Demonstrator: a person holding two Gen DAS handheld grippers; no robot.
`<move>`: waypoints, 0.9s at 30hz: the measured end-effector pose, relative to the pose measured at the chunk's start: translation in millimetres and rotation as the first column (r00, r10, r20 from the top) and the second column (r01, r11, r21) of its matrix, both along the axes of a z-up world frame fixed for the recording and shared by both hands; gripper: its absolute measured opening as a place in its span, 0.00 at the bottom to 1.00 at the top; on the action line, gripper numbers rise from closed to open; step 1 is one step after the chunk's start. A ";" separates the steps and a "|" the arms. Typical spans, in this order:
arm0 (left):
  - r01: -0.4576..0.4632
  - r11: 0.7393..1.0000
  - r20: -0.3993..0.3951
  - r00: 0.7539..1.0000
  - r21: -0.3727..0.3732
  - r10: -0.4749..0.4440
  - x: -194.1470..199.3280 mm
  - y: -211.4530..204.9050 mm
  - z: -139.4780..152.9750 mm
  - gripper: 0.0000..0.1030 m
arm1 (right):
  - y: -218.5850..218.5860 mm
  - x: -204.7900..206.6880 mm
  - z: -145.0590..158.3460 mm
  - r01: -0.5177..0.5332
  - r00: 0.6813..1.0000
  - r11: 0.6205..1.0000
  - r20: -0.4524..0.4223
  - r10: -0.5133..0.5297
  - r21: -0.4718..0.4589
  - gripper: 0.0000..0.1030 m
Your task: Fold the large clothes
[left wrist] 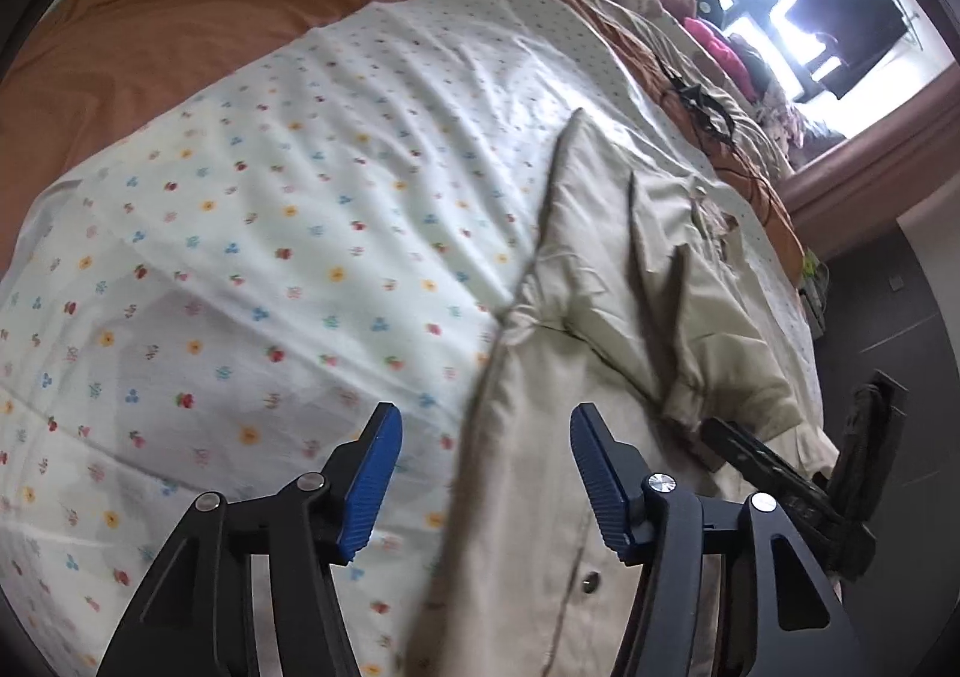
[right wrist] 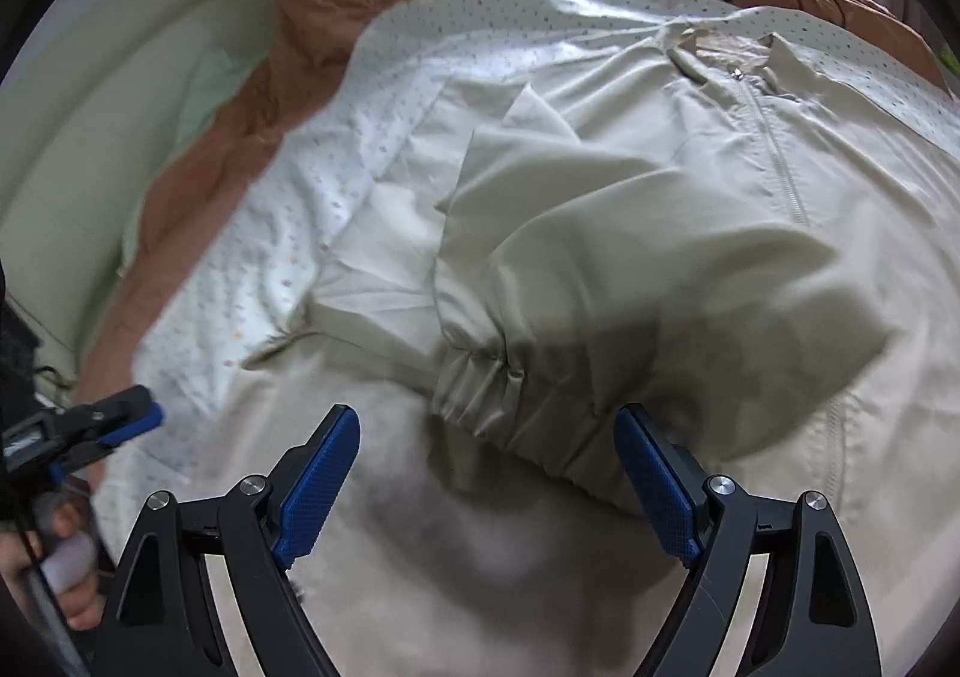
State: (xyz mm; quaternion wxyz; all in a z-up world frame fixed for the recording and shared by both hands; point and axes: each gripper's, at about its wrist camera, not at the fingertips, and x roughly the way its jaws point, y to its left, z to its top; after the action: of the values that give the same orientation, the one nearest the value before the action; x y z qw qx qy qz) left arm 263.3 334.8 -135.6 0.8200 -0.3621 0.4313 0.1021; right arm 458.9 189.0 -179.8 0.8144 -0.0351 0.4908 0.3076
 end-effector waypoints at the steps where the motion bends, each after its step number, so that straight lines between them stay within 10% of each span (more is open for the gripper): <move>1: -0.003 1.000 -0.003 1.000 0.003 0.003 -0.6 2.0 -2.2 0.56 | 6.6 2.5 -7.5 0.005 1.000 0.999 0.005 -0.005 -0.040 0.84; 7: 0.018 0.997 -0.021 1.000 0.076 -0.016 2.0 -3.4 -3.4 0.46 | 22.0 10.3 -25.9 0.030 0.998 0.986 0.068 -0.019 -0.161 0.76; 9: 0.025 0.995 -0.017 1.000 0.100 -0.023 4.3 -6.6 -0.9 0.46 | 15.2 13.4 -18.8 0.051 0.995 0.987 0.090 -0.037 -0.153 0.22; 10: 0.028 0.994 -0.017 1.000 0.107 -0.026 5.8 -8.5 -0.2 0.46 | 7.9 18.1 -14.3 0.026 0.999 0.995 0.049 -0.021 -0.096 0.11; 27: 0.094 0.984 0.005 0.995 0.154 -0.096 41.8 -48.2 18.0 0.38 | -130.9 61.9 92.5 0.217 0.952 0.972 0.200 -0.230 0.088 0.07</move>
State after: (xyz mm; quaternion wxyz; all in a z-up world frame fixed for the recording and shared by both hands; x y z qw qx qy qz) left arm 305.1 286.6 -117.6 0.8520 -0.2775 0.4339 0.0934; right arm 520.8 58.1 -87.3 0.8917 0.0151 0.3930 0.2239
